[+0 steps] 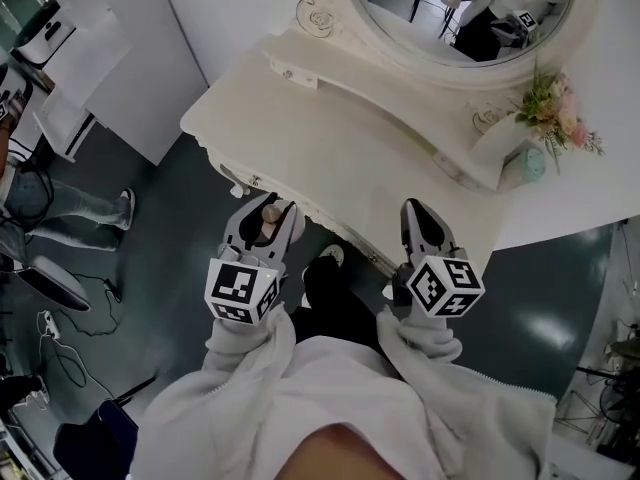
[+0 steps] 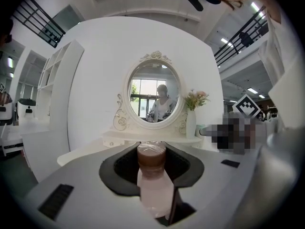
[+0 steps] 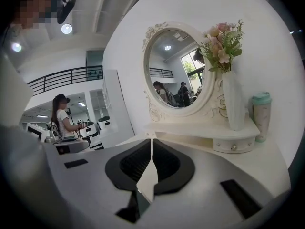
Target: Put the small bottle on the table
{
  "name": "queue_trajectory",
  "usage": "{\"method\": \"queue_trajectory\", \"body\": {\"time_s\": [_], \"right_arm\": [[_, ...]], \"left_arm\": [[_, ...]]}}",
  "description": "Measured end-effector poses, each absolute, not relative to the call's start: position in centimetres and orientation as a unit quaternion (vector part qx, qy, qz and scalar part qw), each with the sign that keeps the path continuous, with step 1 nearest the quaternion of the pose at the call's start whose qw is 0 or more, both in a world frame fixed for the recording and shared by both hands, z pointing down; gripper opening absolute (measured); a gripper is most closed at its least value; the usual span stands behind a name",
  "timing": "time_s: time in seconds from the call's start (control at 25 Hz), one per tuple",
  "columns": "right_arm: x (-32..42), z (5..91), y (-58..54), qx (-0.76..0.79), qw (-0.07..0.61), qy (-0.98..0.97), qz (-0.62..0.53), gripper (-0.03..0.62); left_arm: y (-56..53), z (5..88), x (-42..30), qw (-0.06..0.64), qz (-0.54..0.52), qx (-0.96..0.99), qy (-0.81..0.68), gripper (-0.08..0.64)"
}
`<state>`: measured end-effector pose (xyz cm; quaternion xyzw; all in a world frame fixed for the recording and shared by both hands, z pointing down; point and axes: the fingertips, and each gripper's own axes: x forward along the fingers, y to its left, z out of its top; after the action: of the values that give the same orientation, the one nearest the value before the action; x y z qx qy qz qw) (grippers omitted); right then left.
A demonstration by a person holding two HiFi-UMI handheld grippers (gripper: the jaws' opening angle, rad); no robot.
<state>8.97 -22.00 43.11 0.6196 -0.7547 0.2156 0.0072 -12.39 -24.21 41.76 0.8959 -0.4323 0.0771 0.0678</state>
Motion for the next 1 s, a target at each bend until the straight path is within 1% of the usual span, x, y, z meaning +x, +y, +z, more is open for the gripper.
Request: {"method": "queue_trajectory", "body": {"time_s": [0.36, 1.0], "right_arm": [[10.4, 42.8, -27.5, 0.629, 0.009, -0.746, 0.216, 0.038], [13.6, 45.4, -34.2, 0.643, 0.028, -0.723, 0.251, 0.038]], "left_arm": [[-30.3, 41.4, -10.6, 0.065, 0.083, 0.904, -0.415, 0.133], [-39.9, 42.9, -6.2, 0.071, 0.102, 0.915, -0.384, 0.133]]}}
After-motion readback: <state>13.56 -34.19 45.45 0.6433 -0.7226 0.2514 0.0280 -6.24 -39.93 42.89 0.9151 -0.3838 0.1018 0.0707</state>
